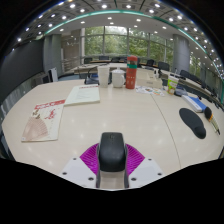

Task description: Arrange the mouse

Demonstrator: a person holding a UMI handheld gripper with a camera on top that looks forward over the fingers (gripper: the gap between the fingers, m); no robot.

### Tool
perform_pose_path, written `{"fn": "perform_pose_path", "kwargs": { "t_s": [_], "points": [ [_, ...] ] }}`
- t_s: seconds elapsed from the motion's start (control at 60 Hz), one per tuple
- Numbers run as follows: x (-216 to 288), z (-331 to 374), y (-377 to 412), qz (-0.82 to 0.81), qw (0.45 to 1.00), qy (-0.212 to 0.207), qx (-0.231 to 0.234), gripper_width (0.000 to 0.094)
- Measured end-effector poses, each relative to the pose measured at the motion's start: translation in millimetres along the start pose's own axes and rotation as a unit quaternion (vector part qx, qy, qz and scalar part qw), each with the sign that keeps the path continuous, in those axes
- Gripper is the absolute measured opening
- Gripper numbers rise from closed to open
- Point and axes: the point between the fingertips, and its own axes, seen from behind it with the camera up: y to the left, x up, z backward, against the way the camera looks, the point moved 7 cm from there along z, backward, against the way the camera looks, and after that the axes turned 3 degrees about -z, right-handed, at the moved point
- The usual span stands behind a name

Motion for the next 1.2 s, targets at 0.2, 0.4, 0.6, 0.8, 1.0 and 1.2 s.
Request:
{"fn": "perform_pose_path", "kwargs": {
  "t_s": [0.2,0.4,0.6,0.8,1.0,1.2],
  "points": [
    [100.0,51.8,-61.7,-0.024,0.996,-0.082,0.001,0.0310],
    [194.7,69.6,-209.9,-0.031,0.987,-0.154,-0.038,0.0309],
    [181.2,-10.4,-352.6,-0.033,0.991,-0.111,-0.070,0.0308],
    [112.5,-92.9,-416.6,-0.042,0.997,-0.026,-0.067,0.0308],
    [78.9,-118.4,-435.6,-0.061,0.996,0.006,-0.059,0.0390],
    [80.6,-108.2,-429.4,-0.062,0.996,0.024,-0.052,0.0874]
  ]
}}
